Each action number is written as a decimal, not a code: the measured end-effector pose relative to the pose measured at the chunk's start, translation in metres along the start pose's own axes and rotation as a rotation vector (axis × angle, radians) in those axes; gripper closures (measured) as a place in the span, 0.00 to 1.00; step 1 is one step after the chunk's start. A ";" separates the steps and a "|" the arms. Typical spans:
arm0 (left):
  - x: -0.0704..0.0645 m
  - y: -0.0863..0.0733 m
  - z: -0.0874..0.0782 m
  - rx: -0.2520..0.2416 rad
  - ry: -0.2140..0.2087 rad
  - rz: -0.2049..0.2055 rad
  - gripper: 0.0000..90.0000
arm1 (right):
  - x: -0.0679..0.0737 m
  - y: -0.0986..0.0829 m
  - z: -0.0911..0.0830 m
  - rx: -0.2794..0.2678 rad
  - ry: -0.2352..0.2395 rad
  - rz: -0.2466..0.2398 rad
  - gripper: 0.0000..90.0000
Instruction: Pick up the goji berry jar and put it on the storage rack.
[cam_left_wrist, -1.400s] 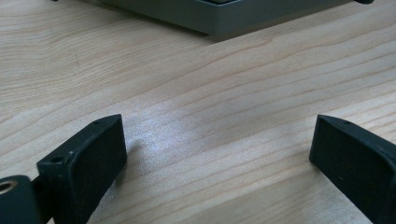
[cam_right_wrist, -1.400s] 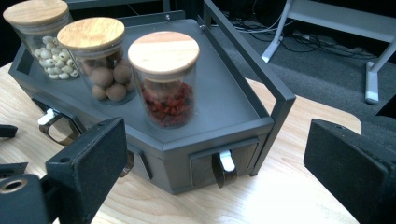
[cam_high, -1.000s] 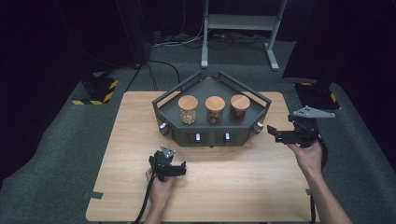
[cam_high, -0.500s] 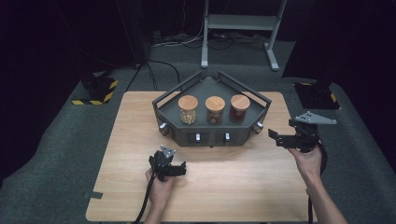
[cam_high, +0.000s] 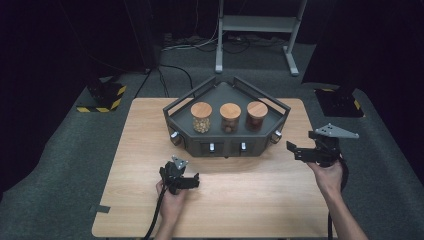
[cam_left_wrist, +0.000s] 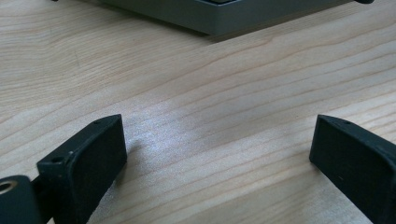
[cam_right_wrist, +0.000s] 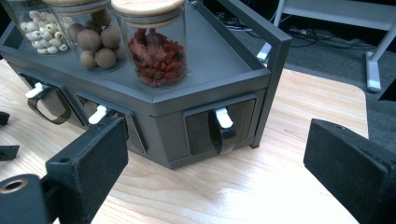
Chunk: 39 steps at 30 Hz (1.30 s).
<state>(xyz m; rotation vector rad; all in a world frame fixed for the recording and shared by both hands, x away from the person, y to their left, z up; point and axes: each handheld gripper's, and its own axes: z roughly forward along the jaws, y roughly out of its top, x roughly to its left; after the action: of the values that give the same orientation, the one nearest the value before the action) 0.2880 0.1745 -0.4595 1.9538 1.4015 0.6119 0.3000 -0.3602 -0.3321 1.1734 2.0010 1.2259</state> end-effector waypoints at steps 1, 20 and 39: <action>0.000 0.000 0.000 0.000 0.000 0.000 0.04 | 0.000 -0.001 0.000 0.000 0.001 0.002 0.07; 0.000 0.000 0.000 0.000 0.000 0.000 0.04 | 0.003 -0.016 0.010 0.009 0.010 0.020 0.07; 0.000 0.000 0.000 0.000 0.000 0.000 0.04 | 0.008 -0.027 0.019 0.021 0.004 0.038 0.07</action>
<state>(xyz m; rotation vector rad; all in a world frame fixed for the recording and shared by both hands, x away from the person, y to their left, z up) 0.2880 0.1746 -0.4595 1.9543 1.4013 0.6121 0.2998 -0.3506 -0.3646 1.2247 2.0080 1.2291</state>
